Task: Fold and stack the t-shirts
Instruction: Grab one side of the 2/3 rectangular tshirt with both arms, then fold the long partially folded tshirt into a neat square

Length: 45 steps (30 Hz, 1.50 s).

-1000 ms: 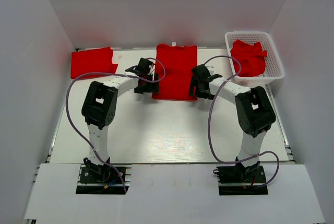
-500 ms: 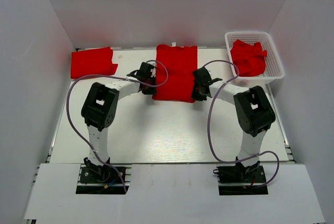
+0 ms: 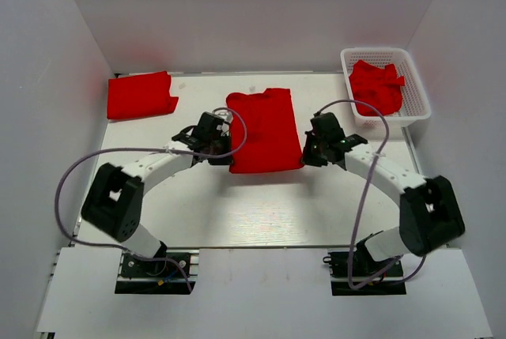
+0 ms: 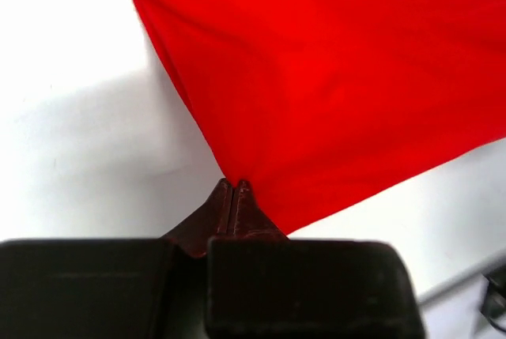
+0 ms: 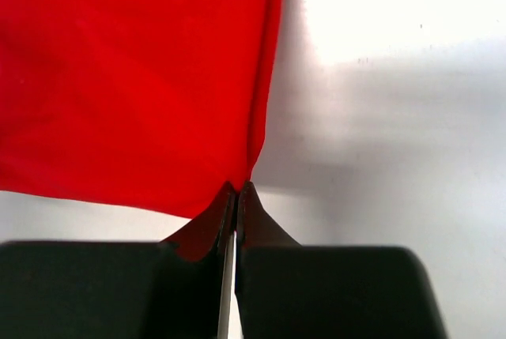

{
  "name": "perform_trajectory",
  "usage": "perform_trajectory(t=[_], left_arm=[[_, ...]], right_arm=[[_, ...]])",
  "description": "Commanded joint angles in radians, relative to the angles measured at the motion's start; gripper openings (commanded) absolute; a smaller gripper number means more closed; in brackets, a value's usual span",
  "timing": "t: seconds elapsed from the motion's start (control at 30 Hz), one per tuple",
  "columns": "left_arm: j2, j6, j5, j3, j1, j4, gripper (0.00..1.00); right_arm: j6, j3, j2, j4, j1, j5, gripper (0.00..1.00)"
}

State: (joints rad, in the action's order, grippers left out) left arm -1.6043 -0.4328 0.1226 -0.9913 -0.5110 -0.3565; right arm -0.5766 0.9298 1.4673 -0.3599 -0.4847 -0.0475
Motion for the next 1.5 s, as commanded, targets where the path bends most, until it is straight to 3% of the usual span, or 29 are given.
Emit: perform_trajectory(t=[0.0, 0.2, 0.33, 0.57, 0.87, 1.47], left_arm=[[0.161, -0.007, 0.025, 0.01, -0.009, -0.138, 0.0], [0.267, -0.043, 0.061, -0.049, -0.018, -0.257, 0.0], [0.264, -0.053, 0.083, -0.165, -0.018, -0.309, 0.0], [0.135, -0.102, -0.023, -0.366, 0.002, -0.415, 0.0], [-0.057, -0.156, -0.124, -0.573, 0.046, -0.458, 0.0], [-0.347, -0.092, -0.103, -0.848, 0.169, -0.423, 0.0]], right_arm=[[0.038, -0.02, -0.14, -0.142, -0.005, 0.035, 0.0], [0.046, 0.018, -0.297, -0.209, -0.002, 0.074, 0.0], [0.063, 0.107, -0.282, -0.228, 0.003, 0.052, 0.0], [0.106, 0.285, -0.171, -0.274, 0.015, -0.055, 0.0], [0.152, 0.458, 0.036, -0.209, 0.061, -0.075, 0.0], [0.199, 0.805, 0.427, -0.201, 0.164, 0.086, 0.0]])
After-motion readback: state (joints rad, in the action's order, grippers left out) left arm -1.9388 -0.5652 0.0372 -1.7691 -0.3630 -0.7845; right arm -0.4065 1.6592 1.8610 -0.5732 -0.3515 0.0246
